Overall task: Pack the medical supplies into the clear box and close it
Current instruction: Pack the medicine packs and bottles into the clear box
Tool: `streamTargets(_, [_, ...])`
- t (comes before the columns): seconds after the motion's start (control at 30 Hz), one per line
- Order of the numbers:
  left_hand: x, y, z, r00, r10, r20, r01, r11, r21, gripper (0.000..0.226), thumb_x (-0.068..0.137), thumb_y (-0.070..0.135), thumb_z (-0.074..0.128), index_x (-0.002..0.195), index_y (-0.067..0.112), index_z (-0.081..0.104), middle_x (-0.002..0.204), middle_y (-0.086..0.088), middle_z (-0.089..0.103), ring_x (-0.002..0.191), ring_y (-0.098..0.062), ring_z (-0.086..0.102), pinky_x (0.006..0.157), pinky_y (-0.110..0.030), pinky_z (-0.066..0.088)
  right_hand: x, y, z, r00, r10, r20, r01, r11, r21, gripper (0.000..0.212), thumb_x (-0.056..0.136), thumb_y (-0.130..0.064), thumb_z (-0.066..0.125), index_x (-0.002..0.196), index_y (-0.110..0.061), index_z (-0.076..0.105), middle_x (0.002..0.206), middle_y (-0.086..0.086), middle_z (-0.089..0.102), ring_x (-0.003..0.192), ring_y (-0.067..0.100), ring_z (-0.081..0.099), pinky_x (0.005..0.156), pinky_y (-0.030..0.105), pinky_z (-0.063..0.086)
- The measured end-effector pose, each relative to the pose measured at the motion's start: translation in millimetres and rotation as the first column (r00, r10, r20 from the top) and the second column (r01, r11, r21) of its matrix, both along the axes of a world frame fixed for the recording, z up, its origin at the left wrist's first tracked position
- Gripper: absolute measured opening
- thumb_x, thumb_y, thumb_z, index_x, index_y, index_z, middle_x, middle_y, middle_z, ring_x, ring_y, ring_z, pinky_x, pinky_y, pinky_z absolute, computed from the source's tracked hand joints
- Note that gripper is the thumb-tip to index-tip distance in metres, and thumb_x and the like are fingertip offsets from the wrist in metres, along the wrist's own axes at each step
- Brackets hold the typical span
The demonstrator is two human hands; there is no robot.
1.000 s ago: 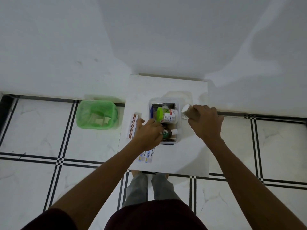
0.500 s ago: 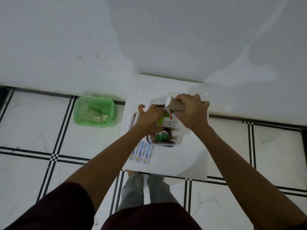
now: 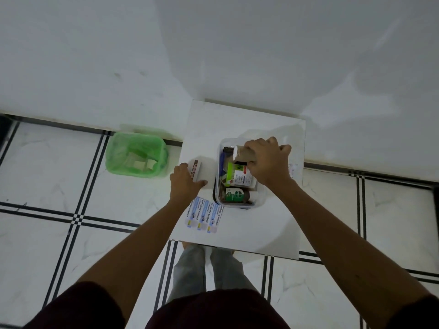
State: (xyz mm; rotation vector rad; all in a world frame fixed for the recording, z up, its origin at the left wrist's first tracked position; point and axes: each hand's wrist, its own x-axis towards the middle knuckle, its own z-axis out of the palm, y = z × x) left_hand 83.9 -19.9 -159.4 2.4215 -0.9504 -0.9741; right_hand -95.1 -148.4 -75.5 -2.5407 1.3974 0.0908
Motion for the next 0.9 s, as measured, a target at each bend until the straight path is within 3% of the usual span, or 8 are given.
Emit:
streamTargets(0.1, [-1, -9, -5, 0.998, 0.065, -0.008, -0.064, 0.997, 0.031, 0.067, 0.059, 0.022, 0.086, 0.108, -0.001, 0.046, 0.108, -0.019, 0.053, 0.099, -0.035, 0.054, 0.085, -0.046, 0.048, -1, -2, -4, 1.000, 0.007, -0.005, -0.007, 1.000, 0.000, 0.043, 0.080, -0.015, 0.056, 0.122, -0.026, 0.055, 0.119, -0.004, 0.061, 0.110, 0.024, 0.046, 0.081, 0.041, 0.028])
streamTargets(0.2, [0, -13, -5, 0.995, 0.095, -0.027, -0.093, 0.994, 0.055, 0.051, 0.061, 0.015, 0.081, 0.099, 0.002, 0.050, 0.101, -0.017, 0.058, 0.093, -0.033, 0.059, 0.076, -0.042, 0.052, -2, -4, -6, 1.000, 0.009, -0.009, -0.009, 1.000, 0.003, 0.044, 0.080, -0.016, 0.054, 0.123, -0.025, 0.054, 0.121, -0.003, 0.061, 0.110, 0.024, 0.046, 0.082, 0.041, 0.029])
streamTargets(0.33, [0, -17, 20, 0.982, 0.178, -0.058, -0.181, 0.982, -0.051, 0.037, 0.066, 0.014, 0.077, 0.097, 0.002, 0.060, 0.093, -0.013, 0.064, 0.074, -0.022, 0.057, 0.064, -0.031, 0.049, -6, -5, -10, 1.000, -0.003, 0.031, 0.003, 1.000, -0.004, 0.042, 0.079, -0.016, 0.055, 0.120, -0.024, 0.056, 0.118, -0.002, 0.061, 0.109, 0.024, 0.047, 0.079, 0.039, 0.026])
streamTargets(0.53, [-24, -14, 74, 0.910, 0.290, -0.297, -0.361, 0.906, -0.223, 0.049, 0.069, 0.030, 0.081, 0.107, 0.013, 0.056, 0.086, -0.001, 0.062, 0.078, -0.020, 0.064, 0.071, -0.039, 0.058, -7, -6, -15, 0.999, 0.026, 0.021, -0.026, 1.000, -0.001, 0.035, 0.086, -0.021, 0.052, 0.121, -0.023, 0.056, 0.122, -0.002, 0.059, 0.110, 0.022, 0.048, 0.080, 0.040, 0.025])
streamTargets(0.63, [-45, -13, 77, 0.951, 0.170, -0.257, -0.242, 0.929, -0.279, 0.067, 0.072, 0.032, 0.078, 0.127, 0.017, 0.044, 0.080, 0.004, 0.058, 0.073, -0.016, 0.062, 0.068, -0.034, 0.055, -12, 0, -15, 0.998, 0.025, 0.062, -0.025, 1.000, 0.009, 0.032, 0.088, -0.024, 0.052, 0.119, -0.023, 0.059, 0.124, -0.003, 0.059, 0.112, 0.020, 0.048, 0.083, 0.040, 0.026])
streamTargets(0.73, [-54, -18, 74, 0.996, 0.015, -0.087, -0.045, 0.932, -0.360, 0.062, 0.080, 0.029, 0.069, 0.133, 0.020, 0.039, 0.094, 0.001, 0.057, 0.080, -0.015, 0.056, 0.070, -0.029, 0.046, -21, 11, -15, 0.990, 0.040, 0.134, -0.039, 0.999, -0.015, 0.026, 0.083, -0.032, 0.057, 0.106, -0.024, 0.066, 0.120, -0.005, 0.061, 0.110, 0.021, 0.050, 0.084, 0.041, 0.025])
streamTargets(0.8, [-54, -22, 72, 0.997, -0.071, 0.014, 0.071, 0.928, -0.365, 0.057, 0.084, 0.026, 0.063, 0.134, 0.018, 0.038, 0.108, -0.002, 0.052, 0.088, -0.013, 0.047, 0.072, -0.027, 0.039, -29, 17, -15, 0.989, 0.113, 0.098, -0.111, 0.993, -0.030, 0.039, 0.075, -0.048, 0.061, 0.107, -0.026, 0.066, 0.124, -0.002, 0.060, 0.111, 0.025, 0.050, 0.085, 0.045, 0.028])
streamTargets(0.9, [-53, -24, 72, 0.966, -0.220, 0.135, 0.253, 0.915, -0.316, 0.058, 0.084, 0.028, 0.060, 0.136, 0.017, 0.035, 0.108, -0.007, 0.049, 0.086, -0.017, 0.047, 0.066, -0.032, 0.043, -38, 24, -18, 0.981, 0.188, -0.046, -0.189, 0.982, -0.009, 0.062, 0.063, -0.059, 0.070, 0.116, -0.029, 0.061, 0.140, 0.007, 0.046, 0.120, 0.031, 0.043, 0.090, 0.051, 0.030])
